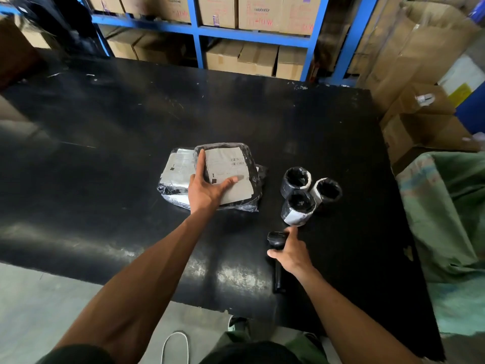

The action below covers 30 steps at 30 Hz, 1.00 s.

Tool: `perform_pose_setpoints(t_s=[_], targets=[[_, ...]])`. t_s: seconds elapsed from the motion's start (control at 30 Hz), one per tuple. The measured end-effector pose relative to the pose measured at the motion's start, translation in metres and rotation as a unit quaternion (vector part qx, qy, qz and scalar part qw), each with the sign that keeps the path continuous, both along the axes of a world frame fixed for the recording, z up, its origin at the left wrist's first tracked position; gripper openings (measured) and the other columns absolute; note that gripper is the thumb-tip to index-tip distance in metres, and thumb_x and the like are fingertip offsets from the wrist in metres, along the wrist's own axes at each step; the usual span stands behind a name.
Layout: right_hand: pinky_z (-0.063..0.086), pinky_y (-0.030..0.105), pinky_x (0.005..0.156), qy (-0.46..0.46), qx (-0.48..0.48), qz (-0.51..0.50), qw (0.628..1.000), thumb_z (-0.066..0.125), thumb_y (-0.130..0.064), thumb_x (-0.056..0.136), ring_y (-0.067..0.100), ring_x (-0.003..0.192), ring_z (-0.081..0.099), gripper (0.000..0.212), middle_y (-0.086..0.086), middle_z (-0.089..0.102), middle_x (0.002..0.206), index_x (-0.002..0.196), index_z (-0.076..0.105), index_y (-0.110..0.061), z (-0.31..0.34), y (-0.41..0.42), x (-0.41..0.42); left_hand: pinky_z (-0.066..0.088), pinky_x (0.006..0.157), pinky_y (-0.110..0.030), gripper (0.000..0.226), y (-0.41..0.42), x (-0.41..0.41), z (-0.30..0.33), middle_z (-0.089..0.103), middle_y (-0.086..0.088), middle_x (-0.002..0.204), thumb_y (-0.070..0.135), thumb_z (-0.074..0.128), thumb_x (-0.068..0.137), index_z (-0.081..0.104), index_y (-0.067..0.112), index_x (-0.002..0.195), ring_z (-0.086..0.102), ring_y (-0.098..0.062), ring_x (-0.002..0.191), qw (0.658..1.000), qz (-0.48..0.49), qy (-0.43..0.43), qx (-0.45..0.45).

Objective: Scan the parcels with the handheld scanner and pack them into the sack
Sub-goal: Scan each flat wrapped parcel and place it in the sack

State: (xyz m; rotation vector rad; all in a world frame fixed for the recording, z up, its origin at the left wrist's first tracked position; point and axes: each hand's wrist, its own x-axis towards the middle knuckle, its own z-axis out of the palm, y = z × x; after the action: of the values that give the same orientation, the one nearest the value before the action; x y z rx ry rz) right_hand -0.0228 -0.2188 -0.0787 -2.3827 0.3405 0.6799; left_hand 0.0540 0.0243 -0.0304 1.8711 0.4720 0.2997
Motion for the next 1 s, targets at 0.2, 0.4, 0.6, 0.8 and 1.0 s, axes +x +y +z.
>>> perform_pose_setpoints(t_s=[0.2, 0.4, 0.6, 0.8, 1.0], targets=[[0.049, 0.032, 0.09, 0.056, -0.01, 0.049, 0.997, 0.083, -0.049, 0.07, 0.03, 0.117, 0.063, 0.09, 0.009, 0.06, 0.132, 0.141, 0.038, -0.02, 0.017, -0.017, 0.016, 0.039, 0.114, -0.032, 0.118, -0.01, 0.0, 0.009, 0.055, 0.006, 0.142, 0.072, 0.088, 0.049, 0.03, 0.052, 0.149, 0.05, -0.011, 0.132, 0.998, -0.053, -0.008, 0.013], [0.059, 0.038, 0.085, -0.046, 0.124, -0.009, 0.991, 0.076, -0.048, 0.075, 0.018, 0.097, 0.071, 0.076, -0.002, 0.069, 0.11, 0.14, 0.045, -0.025, 0.075, -0.059, 0.066, 0.045, 0.11, -0.031, 0.116, -0.053, 0.013, 0.03, 0.061, 0.016, 0.136, 0.063, 0.094, 0.048, 0.035, 0.052, 0.148, 0.057, -0.004, 0.125, 0.992, -0.124, -0.013, -0.017], [0.043, 0.038, 0.107, -0.138, 0.298, -0.072, 0.942, 0.086, -0.052, 0.075, 0.018, 0.123, 0.059, 0.11, -0.005, 0.059, 0.134, 0.155, 0.01, -0.044, 0.115, -0.113, 0.095, 0.058, 0.086, -0.024, 0.1, -0.143, 0.032, 0.046, 0.071, 0.014, 0.12, 0.03, 0.095, 0.066, 0.041, 0.043, 0.149, 0.068, -0.003, 0.11, 0.971, -0.208, -0.022, -0.114], [0.04, 0.029, 0.111, -0.222, 0.308, -0.087, 0.921, 0.094, -0.027, 0.07, 0.004, 0.131, 0.048, 0.126, -0.02, 0.048, 0.139, 0.158, 0.007, -0.043, 0.103, -0.203, 0.104, 0.06, 0.087, -0.03, 0.061, -0.255, 0.052, 0.053, 0.066, 0.015, 0.128, 0.058, 0.067, 0.089, 0.042, 0.056, 0.144, 0.069, -0.003, 0.107, 0.961, -0.266, -0.009, -0.072], [0.042, 0.0, 0.09, -0.254, 0.302, -0.11, 0.912, 0.091, -0.005, 0.072, -0.028, 0.11, 0.047, 0.116, -0.027, 0.045, 0.133, 0.159, 0.017, -0.026, 0.1, -0.34, 0.121, 0.046, 0.109, -0.038, 0.052, -0.385, 0.082, 0.042, 0.05, 0.01, 0.15, 0.076, 0.031, 0.095, 0.025, 0.067, 0.145, 0.052, -0.008, 0.13, 0.944, -0.319, 0.058, -0.064]])
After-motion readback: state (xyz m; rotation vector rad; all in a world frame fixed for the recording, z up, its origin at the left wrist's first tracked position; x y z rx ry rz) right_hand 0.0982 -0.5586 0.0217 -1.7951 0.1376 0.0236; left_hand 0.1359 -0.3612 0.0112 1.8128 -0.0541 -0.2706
